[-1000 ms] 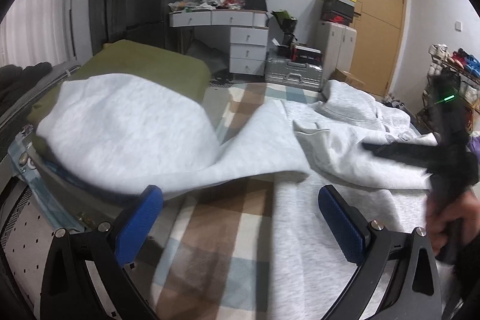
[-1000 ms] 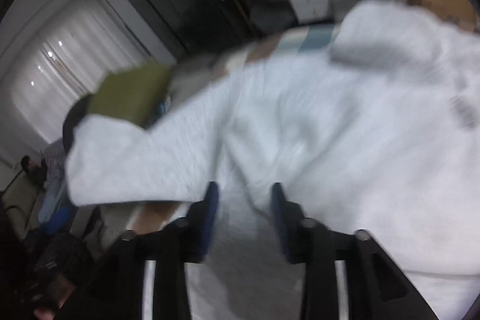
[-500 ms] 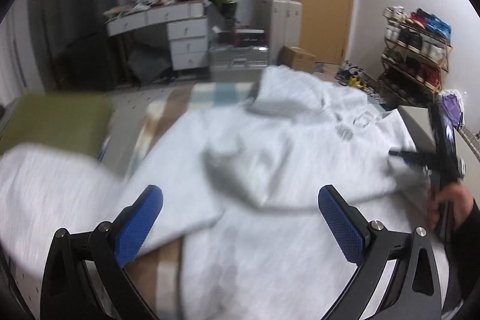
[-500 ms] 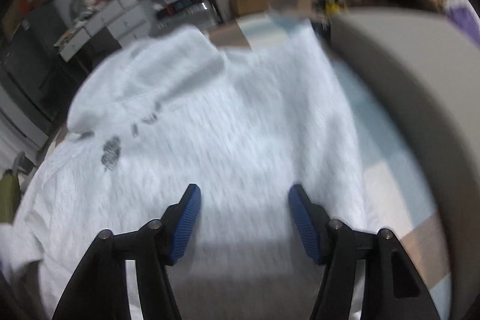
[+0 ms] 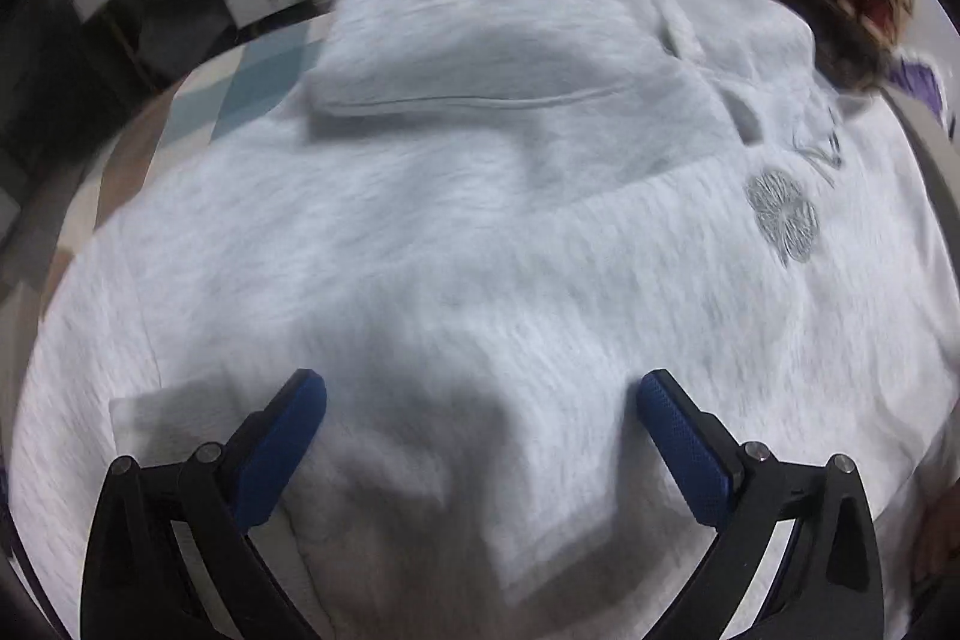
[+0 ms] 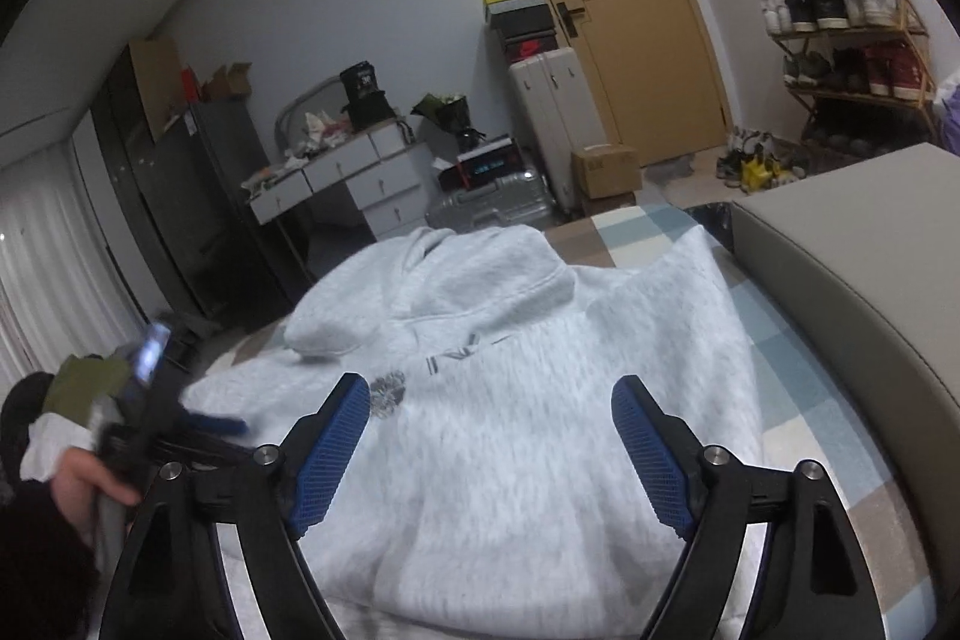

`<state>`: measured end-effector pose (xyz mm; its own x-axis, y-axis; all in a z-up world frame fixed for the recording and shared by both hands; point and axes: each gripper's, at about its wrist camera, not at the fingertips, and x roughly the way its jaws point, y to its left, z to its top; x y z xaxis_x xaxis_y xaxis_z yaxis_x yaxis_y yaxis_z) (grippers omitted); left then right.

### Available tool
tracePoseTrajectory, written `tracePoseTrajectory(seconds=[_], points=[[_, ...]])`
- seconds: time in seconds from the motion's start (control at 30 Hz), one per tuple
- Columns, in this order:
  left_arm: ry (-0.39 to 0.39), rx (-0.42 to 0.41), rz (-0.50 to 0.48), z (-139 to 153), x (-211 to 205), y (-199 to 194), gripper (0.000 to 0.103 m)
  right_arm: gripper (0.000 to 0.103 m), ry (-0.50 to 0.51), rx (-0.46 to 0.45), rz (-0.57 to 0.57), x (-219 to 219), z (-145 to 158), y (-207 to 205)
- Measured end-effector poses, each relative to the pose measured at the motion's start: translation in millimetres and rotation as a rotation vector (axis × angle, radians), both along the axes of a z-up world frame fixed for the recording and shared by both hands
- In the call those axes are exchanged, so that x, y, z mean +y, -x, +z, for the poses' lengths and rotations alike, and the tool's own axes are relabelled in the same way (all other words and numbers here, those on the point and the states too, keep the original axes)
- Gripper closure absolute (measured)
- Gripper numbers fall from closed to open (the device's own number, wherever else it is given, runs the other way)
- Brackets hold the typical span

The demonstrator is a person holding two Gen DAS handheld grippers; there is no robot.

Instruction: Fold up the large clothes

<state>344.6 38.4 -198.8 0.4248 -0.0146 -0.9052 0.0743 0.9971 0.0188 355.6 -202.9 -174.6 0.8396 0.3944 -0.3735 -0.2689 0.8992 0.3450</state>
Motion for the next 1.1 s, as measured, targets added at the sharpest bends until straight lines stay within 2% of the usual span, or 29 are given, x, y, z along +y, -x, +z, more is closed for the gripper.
tracePoseTrajectory(seconds=[0.1, 0.23, 0.3, 0.33, 0.4, 0.47, 0.5, 0.57, 0.63, 0.7, 0.77, 0.83, 0.9, 0.97, 1.03, 1.1], points=[[-0.04, -0.008, -0.036, 12.0, -6.5, 13.3, 0.002, 0.019, -0.04, -0.013, -0.034, -5.6, -16.2, -9.4], [0.058, -0.114, -0.199, 57.9, -57.1, 25.7, 0.002, 0.019, -0.068, -0.092, -0.152, -19.9, -12.6, -2.4], [0.056, -0.136, -0.292, 65.6, -90.7, 21.6, 0.002, 0.012, -0.092, -0.128, -0.208, -29.0, -8.6, 5.5], [0.04, -0.133, -0.326, 62.3, -108.8, 15.9, 0.002, 0.007, -0.109, -0.14, -0.231, -34.0, -7.8, 9.0], [-0.018, -0.08, -0.35, 40.5, -138.5, 0.6, 0.002, 0.005, -0.147, -0.148, -0.251, -42.7, -7.7, 12.4], [-0.075, -0.025, -0.334, 14.1, -147.1, -6.2, 0.002, 0.005, -0.163, -0.133, -0.262, -47.8, -7.6, 9.0], [-0.101, 0.022, -0.305, -4.7, -147.5, -7.7, 0.001, 0.005, -0.168, -0.129, -0.267, -49.1, -8.4, 7.8], [-0.039, 0.009, -0.252, -6.9, -131.8, -5.5, 0.001, 0.005, -0.168, -0.128, -0.279, -51.2, -7.0, 7.1], [-0.035, 0.018, -0.239, -1.2, -127.9, 1.6, 0.003, 0.005, -0.159, -0.145, -0.287, -51.2, -6.4, 9.9], [-0.007, -0.051, -0.28, 18.9, -127.7, 18.5, 0.003, 0.005, -0.151, -0.158, -0.278, -48.7, -3.6, 12.4], [-0.048, -0.099, -0.309, 29.8, -131.4, 27.7, 0.003, 0.005, -0.138, -0.159, -0.266, -46.8, -2.3, 13.5], [-0.089, -0.041, -0.31, 15.1, -130.6, 30.2, 0.003, 0.005, -0.128, -0.155, -0.263, -45.5, -2.7, 12.9], [-0.031, 0.067, -0.301, -15.5, -120.9, 32.6, 0.002, 0.005, -0.127, -0.142, -0.252, -44.7, -3.9, 10.7], [0.038, 0.072, -0.276, -19.6, -103.4, 36.3, 0.003, 0.005, -0.122, -0.123, -0.242, -44.0, -6.6, 8.7], [0.025, 0.092, -0.32, -20.3, -97.4, 43.3, 0.003, 0.005, -0.124, -0.114, -0.237, -44.0, -8.4, 7.4], [0.05, 0.099, -0.302, -12.0, -81.4, 53.0, 0.004, 0.005, -0.121, -0.107, -0.236, -43.9, -9.6, 6.2]])
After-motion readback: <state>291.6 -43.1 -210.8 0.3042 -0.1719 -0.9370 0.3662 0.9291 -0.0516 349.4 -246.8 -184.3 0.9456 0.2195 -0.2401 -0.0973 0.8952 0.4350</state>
